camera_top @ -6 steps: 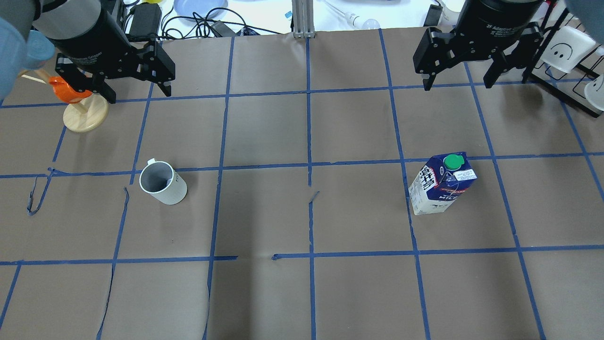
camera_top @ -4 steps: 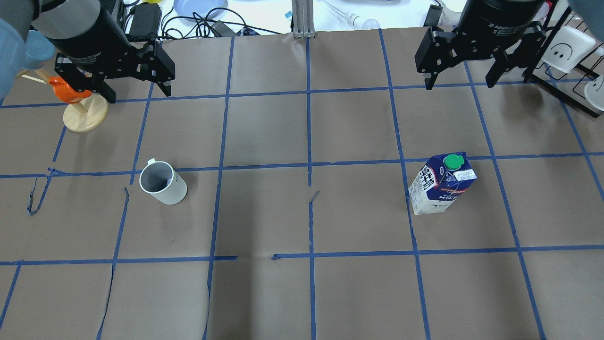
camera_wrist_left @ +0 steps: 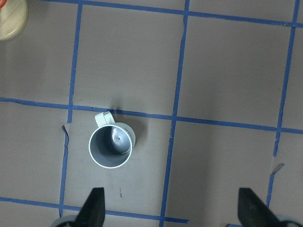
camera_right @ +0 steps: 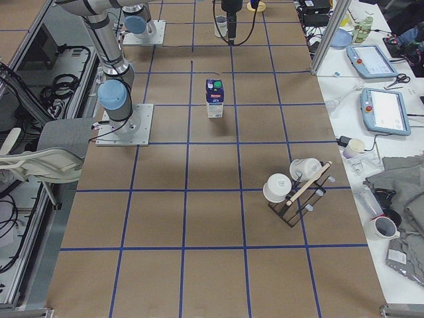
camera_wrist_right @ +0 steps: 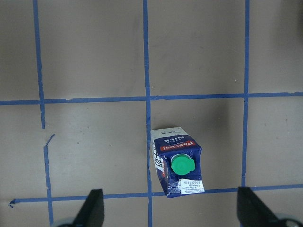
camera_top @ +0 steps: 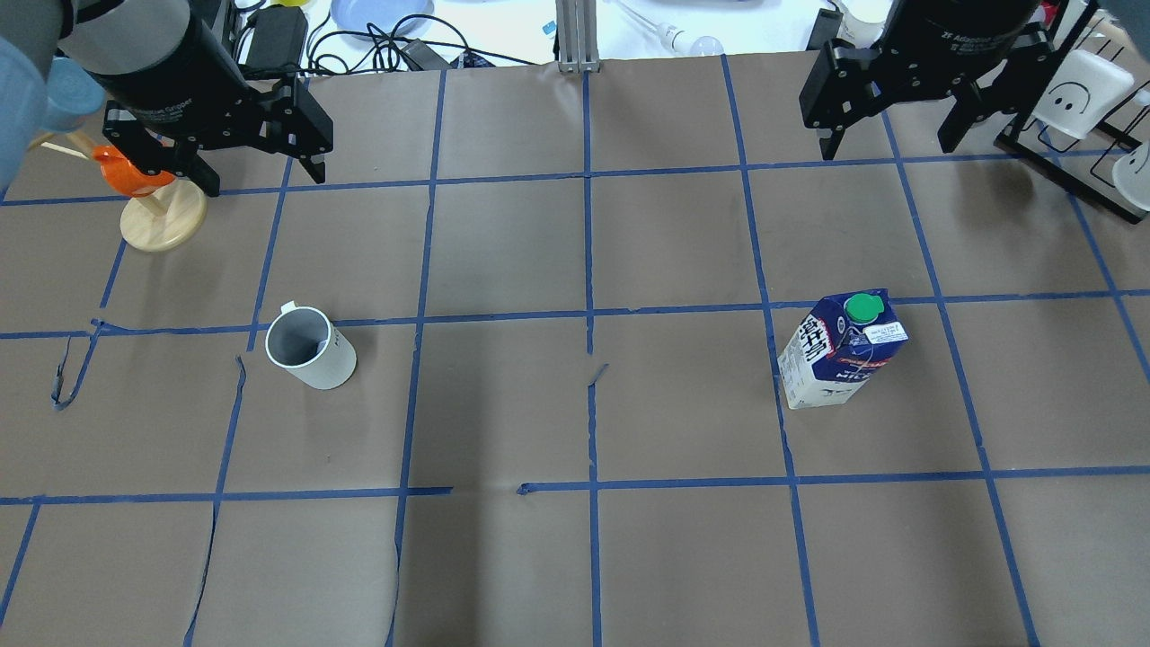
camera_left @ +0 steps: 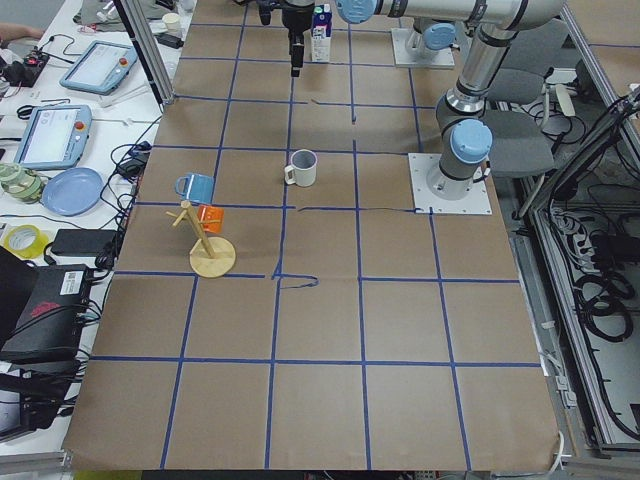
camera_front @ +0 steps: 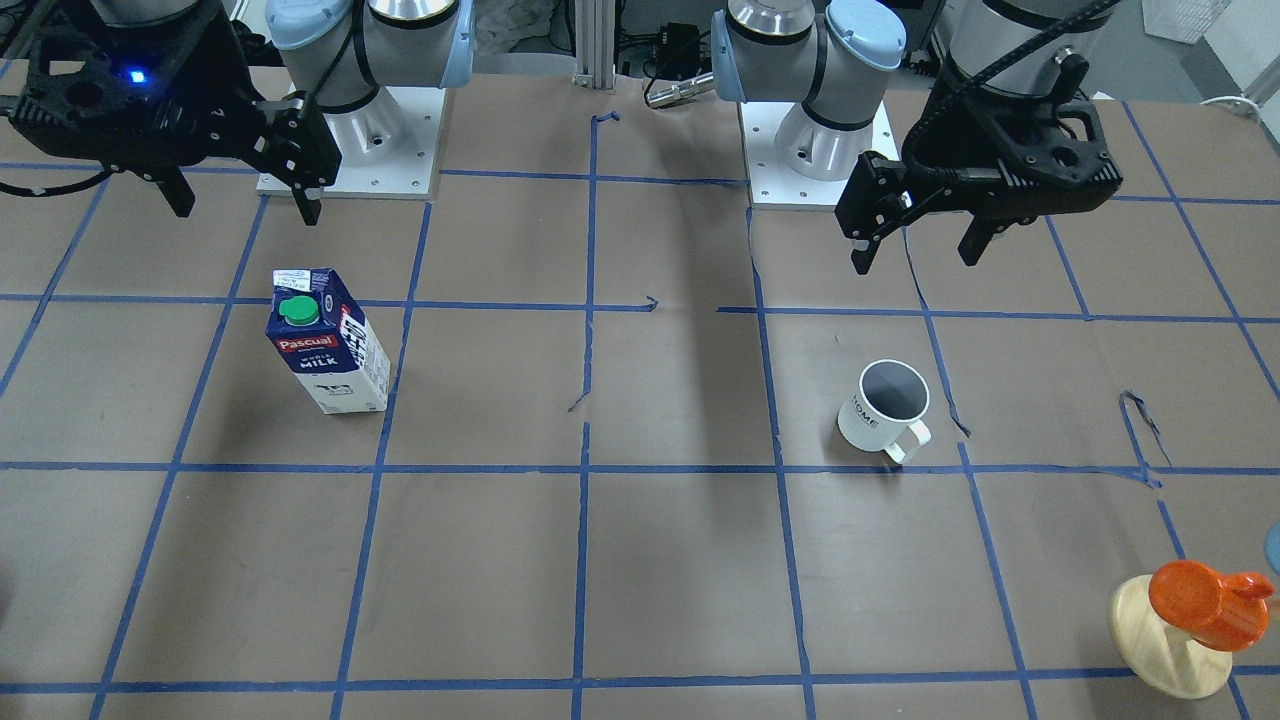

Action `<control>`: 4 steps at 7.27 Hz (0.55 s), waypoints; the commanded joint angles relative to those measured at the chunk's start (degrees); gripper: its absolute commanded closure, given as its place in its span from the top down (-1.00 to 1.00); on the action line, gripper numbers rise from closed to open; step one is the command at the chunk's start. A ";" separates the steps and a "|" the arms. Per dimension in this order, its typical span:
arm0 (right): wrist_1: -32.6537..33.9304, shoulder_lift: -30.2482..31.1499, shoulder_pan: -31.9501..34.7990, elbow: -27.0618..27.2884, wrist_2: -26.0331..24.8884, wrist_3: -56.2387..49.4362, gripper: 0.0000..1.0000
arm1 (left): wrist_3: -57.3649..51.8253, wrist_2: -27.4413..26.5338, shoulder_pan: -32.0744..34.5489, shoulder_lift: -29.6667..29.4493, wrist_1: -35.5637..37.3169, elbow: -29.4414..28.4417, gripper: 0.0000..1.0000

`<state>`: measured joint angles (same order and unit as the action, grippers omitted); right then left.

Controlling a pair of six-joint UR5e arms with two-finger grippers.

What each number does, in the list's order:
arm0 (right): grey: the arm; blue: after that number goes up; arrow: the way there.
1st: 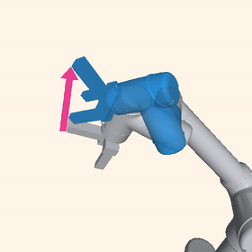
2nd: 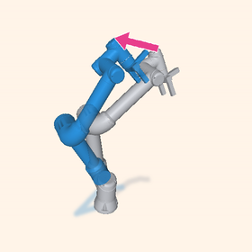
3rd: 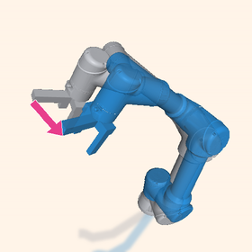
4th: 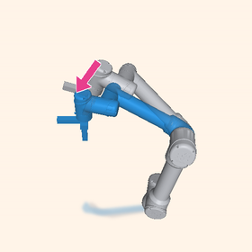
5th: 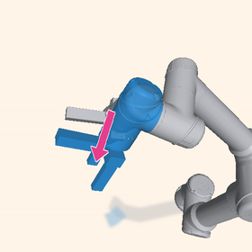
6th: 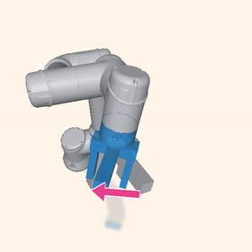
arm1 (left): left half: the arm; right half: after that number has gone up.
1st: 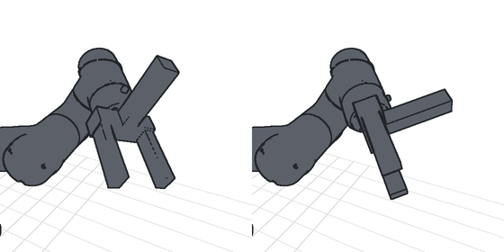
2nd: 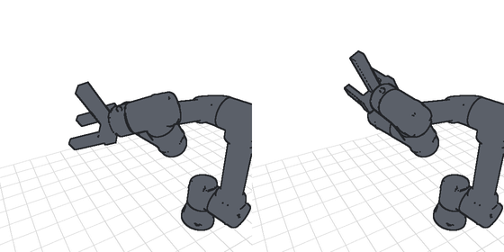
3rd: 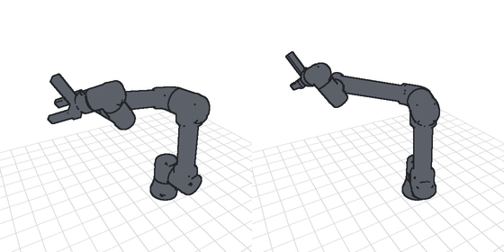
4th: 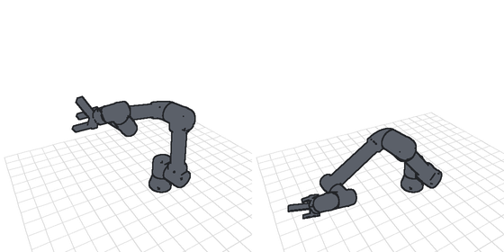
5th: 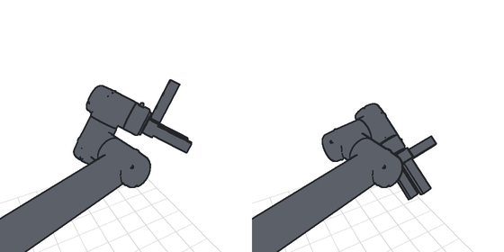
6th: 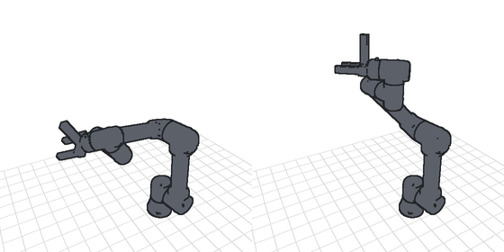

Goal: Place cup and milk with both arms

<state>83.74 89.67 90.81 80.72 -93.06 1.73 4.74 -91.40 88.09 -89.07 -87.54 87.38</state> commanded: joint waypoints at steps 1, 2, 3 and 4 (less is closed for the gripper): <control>-1.11 0.06 0.16 -0.12 0.43 0.20 1.00 | 0.00 -0.01 0.06 0.03 0.00 0.16 1.00; -0.43 0.06 0.24 -0.12 0.34 0.29 1.00 | 0.09 0.43 0.06 0.03 0.00 -0.02 1.00; -0.42 -0.02 0.16 0.05 0.34 -0.49 1.00 | 0.00 -0.09 0.06 0.12 -0.09 0.07 1.00; -0.42 0.06 0.16 0.23 0.51 -0.33 1.00 | 0.00 -0.01 0.06 0.12 -0.09 0.16 1.00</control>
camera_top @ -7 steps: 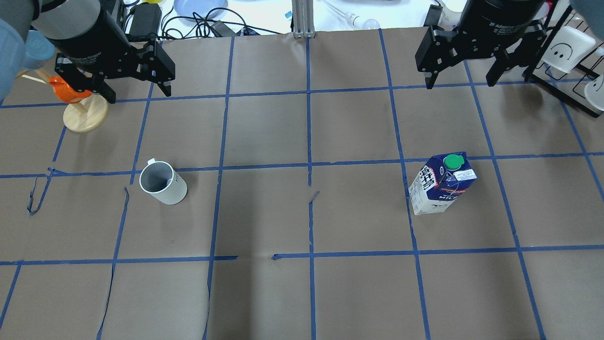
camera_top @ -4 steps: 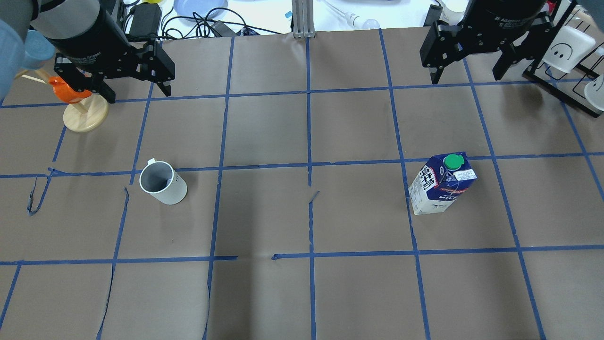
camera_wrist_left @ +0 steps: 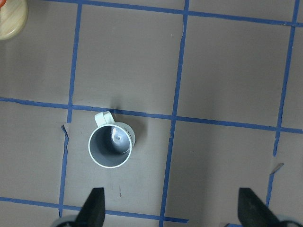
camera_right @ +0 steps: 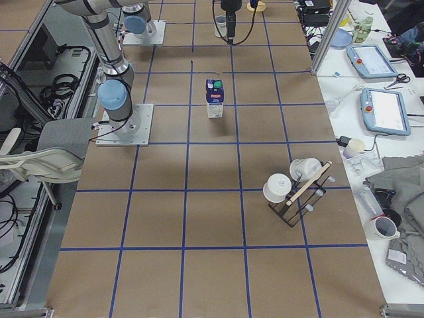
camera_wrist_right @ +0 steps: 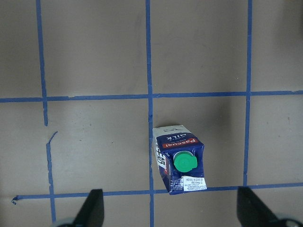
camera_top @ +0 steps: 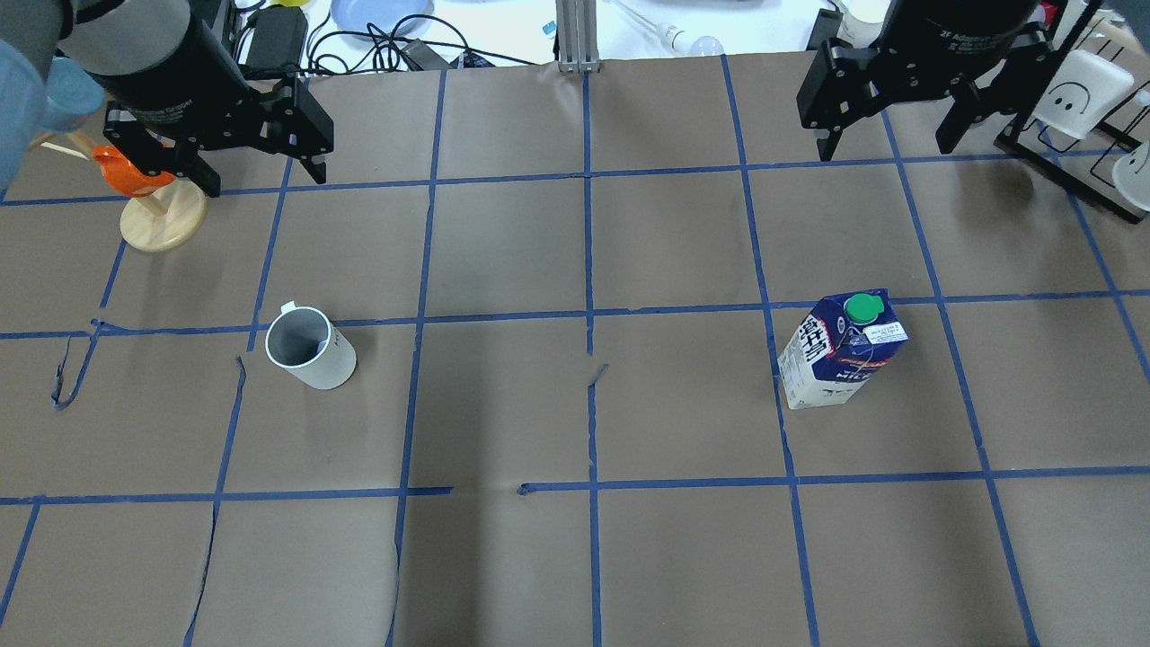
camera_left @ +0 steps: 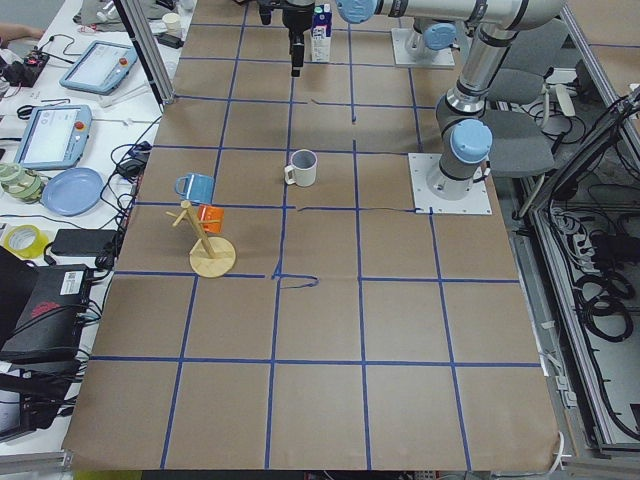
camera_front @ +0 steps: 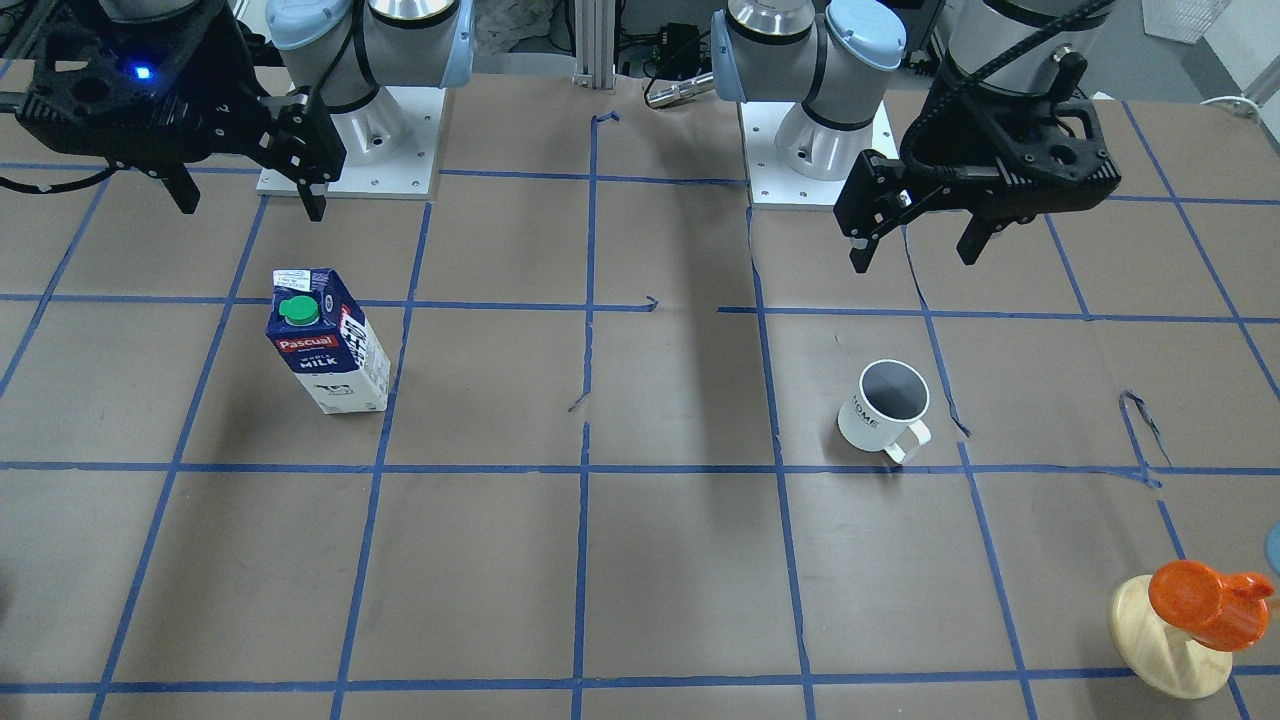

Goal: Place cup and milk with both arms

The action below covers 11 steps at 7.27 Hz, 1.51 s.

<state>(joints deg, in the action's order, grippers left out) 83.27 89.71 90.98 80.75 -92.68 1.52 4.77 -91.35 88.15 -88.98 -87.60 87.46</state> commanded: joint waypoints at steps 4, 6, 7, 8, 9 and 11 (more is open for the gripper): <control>0.14 -0.50 -0.01 0.11 0.22 -0.12 1.00 | -0.02 -0.06 0.00 0.12 0.06 0.69 1.00; 0.14 -1.02 -0.10 0.63 0.22 -0.38 1.00 | -0.37 0.20 -0.69 -0.41 -0.73 0.87 1.00; -0.12 -2.68 -0.45 0.90 0.05 -0.99 1.00 | -5.59 0.64 -1.92 -1.02 -1.78 1.48 1.00; 0.23 -3.39 -0.45 2.29 -0.04 -3.34 1.00 | -7.99 0.47 -5.24 -2.59 -1.44 2.36 1.00; 0.40 -3.40 -0.98 5.61 -0.22 -3.72 1.00 | -12.98 1.08 -8.92 -3.91 1.00 5.41 1.00; 4.85 -3.31 -4.91 12.82 -0.22 -9.83 1.00 | -17.83 1.26 -15.69 -5.67 9.24 13.83 1.00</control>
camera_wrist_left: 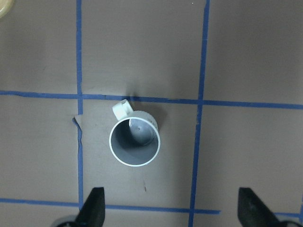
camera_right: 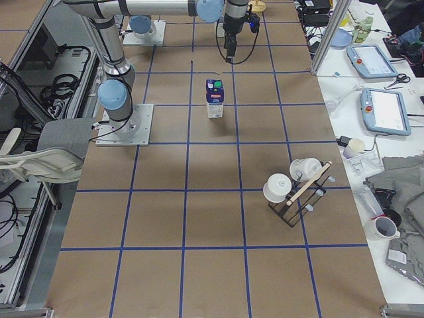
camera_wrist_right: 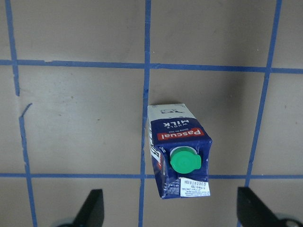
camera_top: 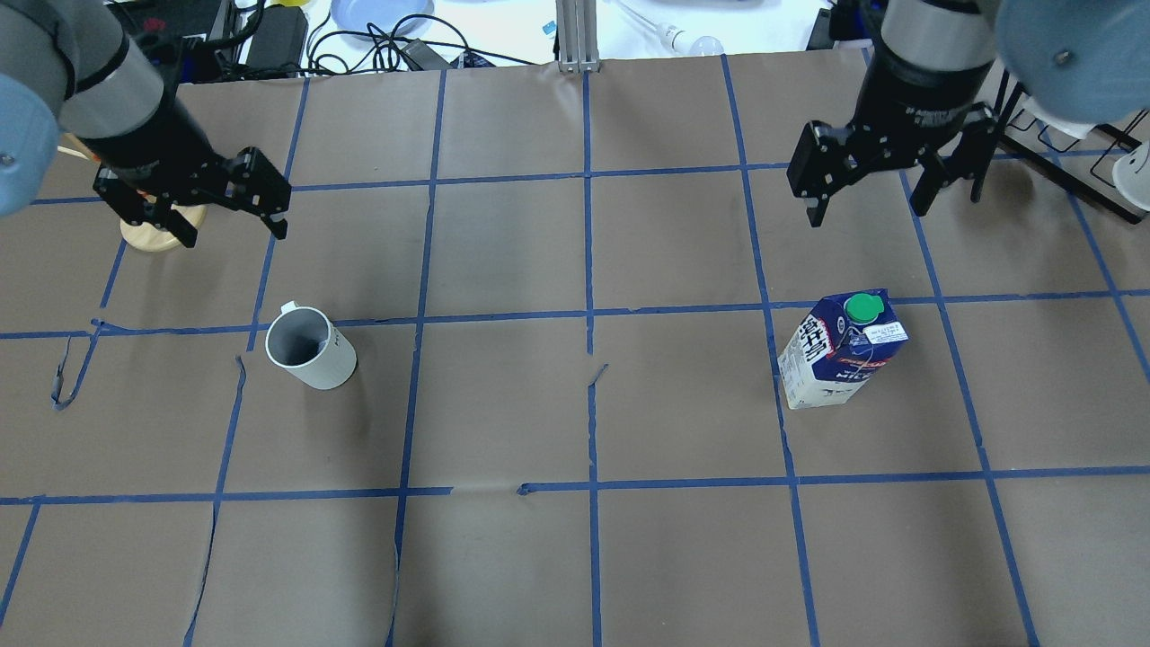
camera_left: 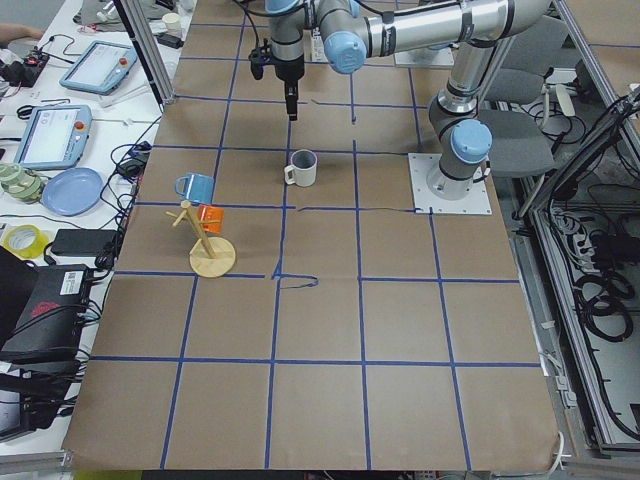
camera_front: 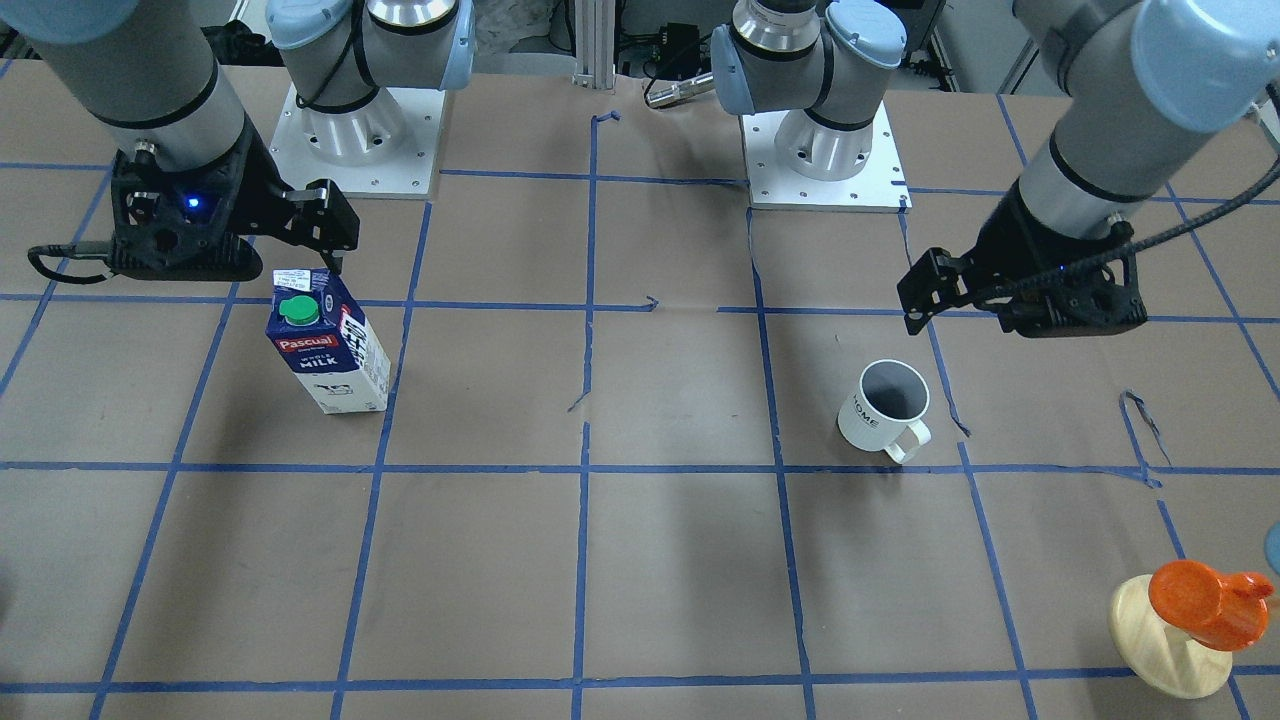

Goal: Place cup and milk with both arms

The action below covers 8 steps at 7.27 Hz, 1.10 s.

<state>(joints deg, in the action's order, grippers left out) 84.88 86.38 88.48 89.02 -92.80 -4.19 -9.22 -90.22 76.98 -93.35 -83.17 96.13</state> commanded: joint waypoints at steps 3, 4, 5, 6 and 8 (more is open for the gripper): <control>8.62 0.36 -3.67 12.83 0.16 -4.86 0.96 | -6.52 2.24 -7.11 -5.16 19.93 16.35 1.00; 8.72 0.45 -3.67 12.76 0.16 -4.52 0.97 | -6.60 2.33 -6.85 -6.48 20.93 16.37 1.00; 8.72 0.45 -3.67 12.67 0.16 -4.52 0.97 | -7.04 3.11 -6.67 -7.80 20.68 16.72 1.00; 8.72 0.45 -3.58 12.67 0.25 -4.52 0.96 | -7.13 2.86 -6.76 -8.77 20.94 16.81 0.81; 8.81 0.45 -3.58 12.67 0.25 -4.52 0.96 | -7.22 3.12 -6.67 -10.62 21.73 16.64 -0.05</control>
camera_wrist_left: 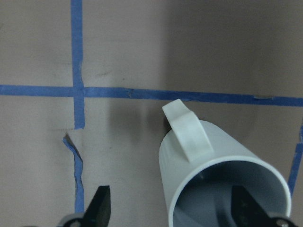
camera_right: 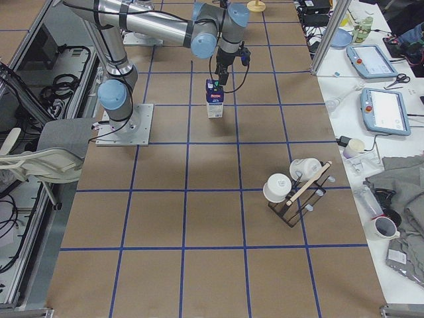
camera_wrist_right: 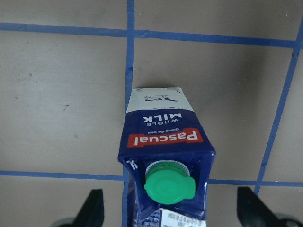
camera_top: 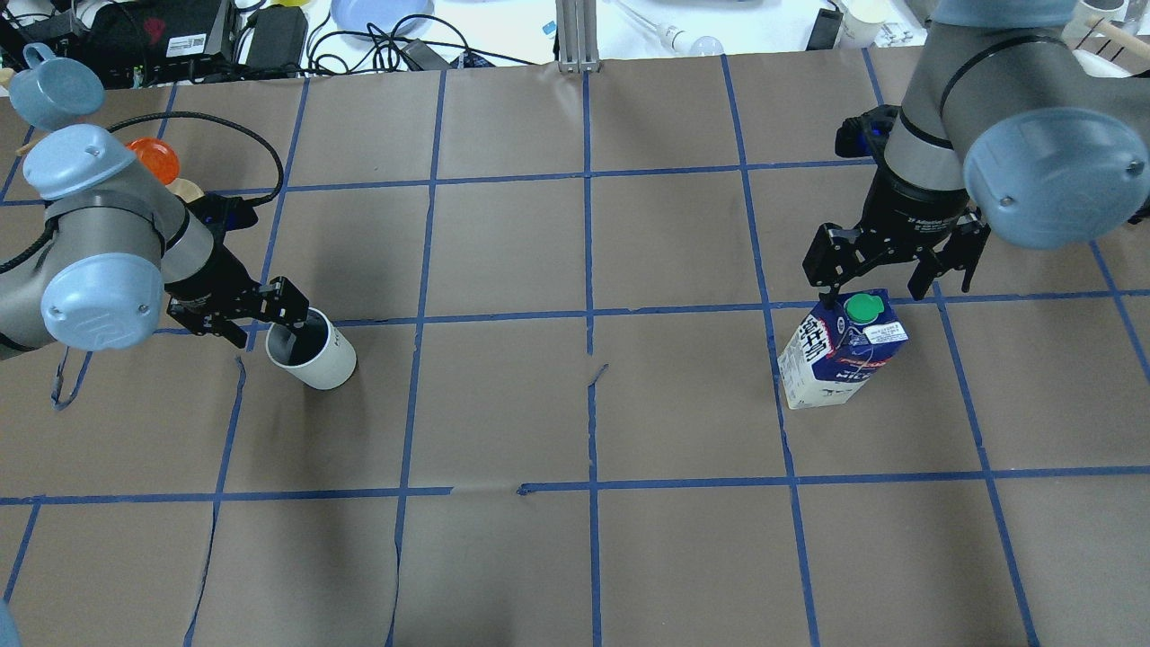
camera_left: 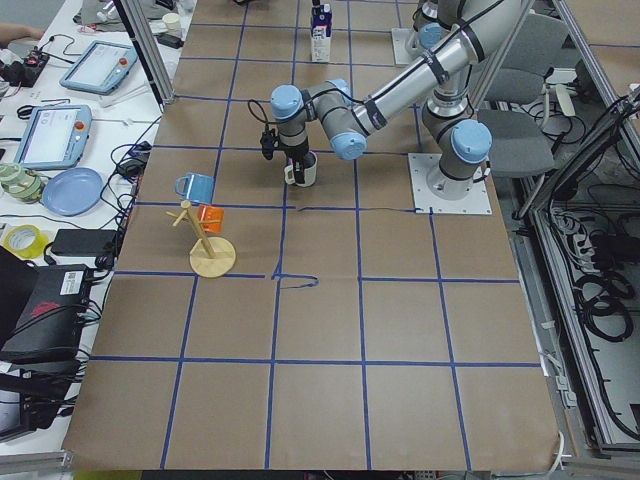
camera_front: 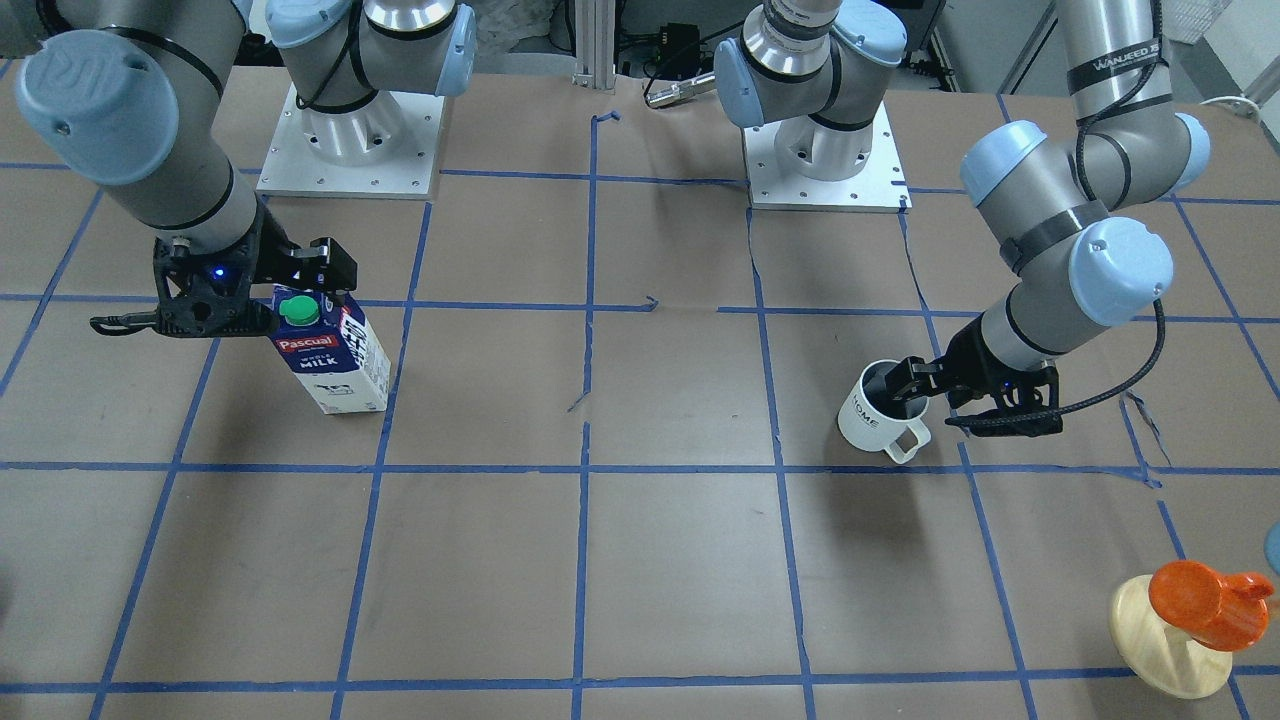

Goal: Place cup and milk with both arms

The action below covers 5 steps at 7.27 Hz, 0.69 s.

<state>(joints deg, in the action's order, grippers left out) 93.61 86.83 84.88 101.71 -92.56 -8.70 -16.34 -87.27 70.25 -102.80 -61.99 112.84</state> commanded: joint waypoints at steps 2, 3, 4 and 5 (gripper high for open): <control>-0.01 0.18 -0.07 -0.11 0.01 0.00 0.96 | -0.62 -0.18 0.41 -0.74 1.08 -0.26 -0.80; 0.08 0.18 0.02 -0.46 0.01 0.09 0.96 | 0.16 -0.27 0.93 -0.38 1.16 -0.34 -1.00; 1.13 0.53 0.02 -1.94 0.01 0.18 0.99 | 0.51 -0.10 1.64 0.14 1.17 -0.34 -1.00; 0.27 0.88 0.11 -5.78 0.19 0.79 1.00 | 0.95 -0.01 2.60 0.67 1.34 -0.78 -1.00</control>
<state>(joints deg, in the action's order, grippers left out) 94.16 87.32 84.91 99.42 -92.51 -8.43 -15.92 -87.38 71.81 -102.77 -60.80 112.40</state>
